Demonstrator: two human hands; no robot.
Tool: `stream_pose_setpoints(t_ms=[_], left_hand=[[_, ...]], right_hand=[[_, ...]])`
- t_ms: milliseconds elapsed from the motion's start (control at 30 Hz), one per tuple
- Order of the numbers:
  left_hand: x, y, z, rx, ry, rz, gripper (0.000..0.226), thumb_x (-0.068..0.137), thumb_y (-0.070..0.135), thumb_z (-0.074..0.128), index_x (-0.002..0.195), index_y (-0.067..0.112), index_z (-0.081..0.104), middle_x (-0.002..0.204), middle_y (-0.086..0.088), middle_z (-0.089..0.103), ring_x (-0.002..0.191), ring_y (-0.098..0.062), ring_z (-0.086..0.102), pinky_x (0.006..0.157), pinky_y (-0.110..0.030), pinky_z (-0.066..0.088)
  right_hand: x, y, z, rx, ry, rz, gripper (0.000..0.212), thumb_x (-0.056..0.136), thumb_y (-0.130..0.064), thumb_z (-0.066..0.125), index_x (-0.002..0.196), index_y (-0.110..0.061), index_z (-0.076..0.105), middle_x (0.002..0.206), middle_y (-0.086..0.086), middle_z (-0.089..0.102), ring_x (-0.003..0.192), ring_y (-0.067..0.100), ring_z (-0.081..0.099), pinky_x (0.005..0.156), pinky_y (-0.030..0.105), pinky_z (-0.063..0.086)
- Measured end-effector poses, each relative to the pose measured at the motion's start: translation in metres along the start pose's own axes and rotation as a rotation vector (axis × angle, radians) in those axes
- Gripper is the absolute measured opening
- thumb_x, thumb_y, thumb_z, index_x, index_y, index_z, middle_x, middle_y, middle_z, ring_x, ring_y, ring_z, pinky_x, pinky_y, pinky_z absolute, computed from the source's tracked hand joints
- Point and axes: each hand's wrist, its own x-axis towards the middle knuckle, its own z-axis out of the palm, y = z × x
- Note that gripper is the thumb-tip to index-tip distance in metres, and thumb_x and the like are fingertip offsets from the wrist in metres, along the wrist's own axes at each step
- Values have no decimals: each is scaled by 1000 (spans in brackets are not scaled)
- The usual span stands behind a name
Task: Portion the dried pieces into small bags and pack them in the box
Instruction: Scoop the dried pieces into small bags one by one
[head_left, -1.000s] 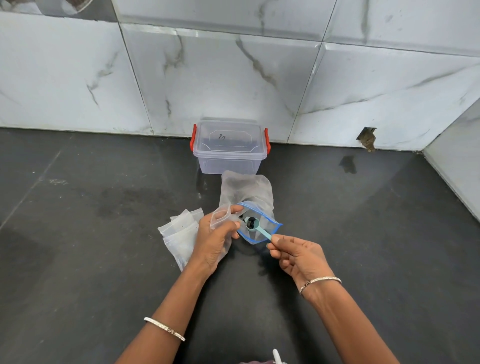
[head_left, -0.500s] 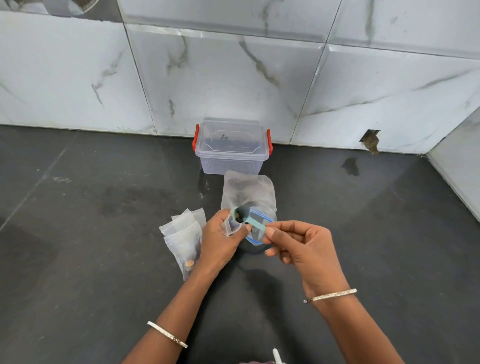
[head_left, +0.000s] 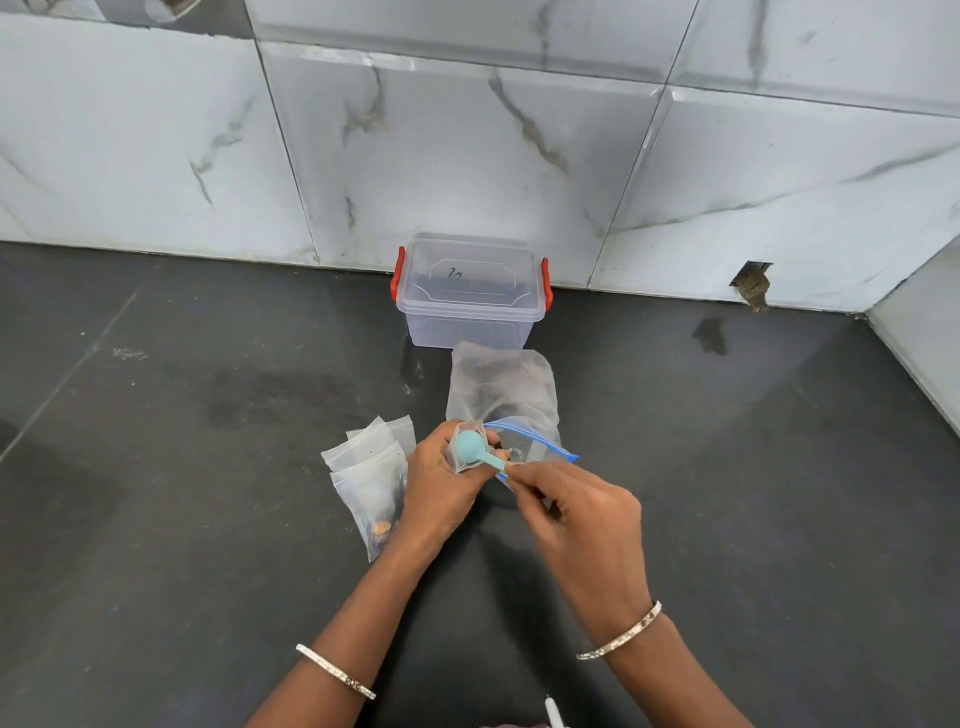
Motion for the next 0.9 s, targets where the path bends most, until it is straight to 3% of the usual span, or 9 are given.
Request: stream_pose_setpoints(t_ms=[100,200,300,433,567,700,833,900], left_hand=[[1,-1,-1,-5,-8,2,20,81,17,84,98,19,75,97,1,77,94,-16,73,88,-37,61],[2,-3,0,23,-11,-17,25,83,17,82,106,18,72,101,0,77,97,-17,73,90,-41,61],[1,-2,2,41,7,-9,24,85,18,81,107,19,71,101,2,76,94,-13,71,87,-37,61],[1,-1,3,26,19,2,24,84,19,81,107,18,73,98,-1,76,88,-5,67,78,-25,56],[1,-2,3,14,10,-12,18,86,18,79,102,23,75,100,7,77,93,-6,70,82,-23,59],[2,-3,1,-45,-1,-30,19,86,10,75,96,26,76,93,4,76,88,-17,71,83,-28,57],[0,-2,1,-125,-28,-32,25,77,22,70,98,34,77,101,4,77,94,-22,71,85,-28,53],[1,-3,1,-160,-37,-37,30,74,24,69,101,36,77,107,2,77,98,-25,70,85,-30,52]], right_hand=[[5,-5,-3,282,-4,364,18,75,-13,83,86,-26,80,72,-16,75,63,0,69,65,13,54],[12,-5,-11,668,-35,710,13,75,-8,82,86,-14,80,72,0,77,62,17,74,52,17,49],[15,1,-20,892,-64,936,13,76,-6,79,89,-2,77,77,15,76,59,19,71,47,18,40],[16,10,-26,1078,-82,1199,22,72,-10,79,91,-1,76,83,17,76,59,12,69,48,16,42],[14,20,-30,1035,-51,1194,17,78,-8,76,93,-1,75,85,16,76,60,13,69,47,17,42],[13,30,-33,772,-37,1063,6,81,-7,75,85,-4,76,75,13,75,58,15,68,47,20,40],[12,38,-22,341,-65,776,6,78,-12,80,77,-18,77,66,-5,74,60,8,71,54,15,50],[11,40,-11,113,-70,562,6,76,-17,81,78,-23,78,69,-13,74,62,3,70,65,23,56]])
